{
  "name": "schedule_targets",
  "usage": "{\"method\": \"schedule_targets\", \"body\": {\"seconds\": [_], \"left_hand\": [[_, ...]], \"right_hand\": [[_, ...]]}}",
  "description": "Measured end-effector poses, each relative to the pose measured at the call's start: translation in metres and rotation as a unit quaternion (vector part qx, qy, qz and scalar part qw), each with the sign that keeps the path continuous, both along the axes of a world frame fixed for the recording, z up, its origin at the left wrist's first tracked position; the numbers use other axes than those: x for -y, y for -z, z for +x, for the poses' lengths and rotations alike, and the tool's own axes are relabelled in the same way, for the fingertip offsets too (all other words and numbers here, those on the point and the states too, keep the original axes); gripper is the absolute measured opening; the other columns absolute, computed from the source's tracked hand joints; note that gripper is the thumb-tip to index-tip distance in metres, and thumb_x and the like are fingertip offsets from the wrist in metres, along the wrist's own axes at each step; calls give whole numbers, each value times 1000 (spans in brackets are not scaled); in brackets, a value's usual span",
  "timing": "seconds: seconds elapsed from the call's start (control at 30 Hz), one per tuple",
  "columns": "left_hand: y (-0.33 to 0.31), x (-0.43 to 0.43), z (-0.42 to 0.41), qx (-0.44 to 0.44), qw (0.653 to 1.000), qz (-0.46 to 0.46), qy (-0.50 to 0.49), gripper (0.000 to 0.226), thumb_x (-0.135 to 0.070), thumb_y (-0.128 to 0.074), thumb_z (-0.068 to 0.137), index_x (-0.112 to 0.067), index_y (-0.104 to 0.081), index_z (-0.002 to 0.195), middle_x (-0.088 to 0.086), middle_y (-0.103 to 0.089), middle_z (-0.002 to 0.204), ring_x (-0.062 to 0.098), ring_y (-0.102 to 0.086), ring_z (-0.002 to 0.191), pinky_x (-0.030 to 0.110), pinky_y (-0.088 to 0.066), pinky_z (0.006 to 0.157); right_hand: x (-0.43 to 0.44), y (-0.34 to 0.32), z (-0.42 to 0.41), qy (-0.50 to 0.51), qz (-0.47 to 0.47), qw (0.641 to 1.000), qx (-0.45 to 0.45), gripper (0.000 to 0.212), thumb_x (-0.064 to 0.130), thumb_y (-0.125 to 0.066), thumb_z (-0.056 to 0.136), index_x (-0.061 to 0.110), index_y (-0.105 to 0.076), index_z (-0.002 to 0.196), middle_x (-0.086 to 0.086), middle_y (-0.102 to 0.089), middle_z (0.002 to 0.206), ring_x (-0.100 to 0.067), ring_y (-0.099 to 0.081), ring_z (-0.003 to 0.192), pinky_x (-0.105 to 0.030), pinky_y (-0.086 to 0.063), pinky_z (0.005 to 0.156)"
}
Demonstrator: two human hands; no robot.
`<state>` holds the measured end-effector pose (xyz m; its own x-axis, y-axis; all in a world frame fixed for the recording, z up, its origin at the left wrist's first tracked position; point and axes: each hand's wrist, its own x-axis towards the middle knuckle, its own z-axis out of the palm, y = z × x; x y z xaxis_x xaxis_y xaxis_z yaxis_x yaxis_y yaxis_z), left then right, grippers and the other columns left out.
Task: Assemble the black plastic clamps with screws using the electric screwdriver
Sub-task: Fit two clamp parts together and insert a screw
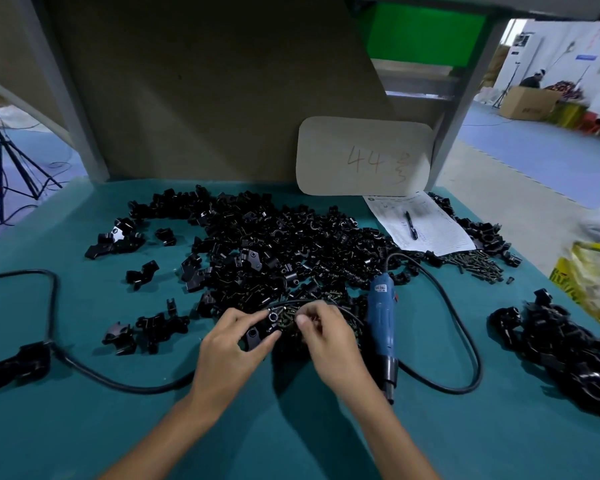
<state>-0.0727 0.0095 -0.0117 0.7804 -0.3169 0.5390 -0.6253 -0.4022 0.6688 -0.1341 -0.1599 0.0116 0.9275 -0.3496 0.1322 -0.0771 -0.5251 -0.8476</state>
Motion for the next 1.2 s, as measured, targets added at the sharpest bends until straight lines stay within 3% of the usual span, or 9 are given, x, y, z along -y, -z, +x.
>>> {"method": "schedule_targets", "body": {"seconds": [0.07, 0.17, 0.3, 0.5, 0.7, 0.97, 1.13, 1.2], "left_hand": [[0, 0, -1, 4, 1000, -1, 14, 44, -34, -81, 80, -14, -74, 119, -10, -59, 90, 5, -60, 79, 21, -49, 70], [0, 0, -1, 5, 1000, 1, 26, 43, -31, -81, 81, -14, -74, 119, -12, -58, 91, 2, -59, 80, 14, -46, 70], [2, -1, 0, -8, 1000, -1, 26, 42, -21, -86, 79, -15, -74, 119, -18, -57, 92, 0, -59, 83, 6, -41, 72], [0, -2, -1, -13, 1000, -21, 15, 41, -30, -84, 79, -18, -74, 117, -15, -59, 89, 3, -61, 82, 9, -43, 71], [0, -2, -1, -9, 1000, -12, 22, 42, -28, -85, 79, -15, -75, 117, -11, -60, 89, 4, -62, 81, 18, -49, 71], [-2, -1, -2, -16, 999, -20, 26, 42, -32, -83, 79, -16, -75, 117, -11, -61, 91, 6, -63, 81, 20, -51, 70], [-1, -2, -2, -22, 999, -19, 23, 43, -32, -84, 79, -17, -75, 118, -10, -61, 90, 8, -63, 81, 24, -52, 71], [-1, -2, -2, -17, 999, -11, 26, 43, -34, -83, 79, -17, -74, 118, -11, -60, 90, 7, -62, 80, 22, -51, 69]], "right_hand": [[1, -7, 0, 5, 158, 987, 17, 13, 15, -57, 104, 21, -67, 99, 3, -70, 95, -9, -66, 85, -26, -55, 80], [-1, -14, 1, -10, 359, 933, 19, 13, 5, -58, 103, 6, -71, 101, -8, -72, 96, -13, -68, 83, -24, -57, 77], [-5, -16, 1, -50, 485, 873, 4, 14, 6, -57, 103, -3, -67, 109, -17, -69, 103, -17, -68, 87, -27, -58, 77], [0, -14, 1, -35, 483, 875, 8, 13, 6, -57, 103, 1, -69, 106, -13, -73, 100, -15, -69, 84, -26, -58, 76], [-1, -7, 3, -61, 475, 877, -26, 14, 8, -57, 103, 2, -69, 106, -8, -74, 91, -15, -69, 83, -28, -58, 79], [1, -4, 10, -46, 488, 870, -47, 13, 9, -58, 103, 4, -70, 104, -7, -72, 86, -15, -68, 76, -26, -58, 71], [1, -4, 12, -59, 444, 893, -49, 13, 10, -59, 103, 5, -71, 103, -2, -71, 82, -11, -67, 74, -27, -58, 72], [2, -6, 14, -52, 383, 920, -65, 14, 10, -59, 103, 5, -73, 102, 2, -70, 78, -7, -65, 70, -24, -57, 68]]}}
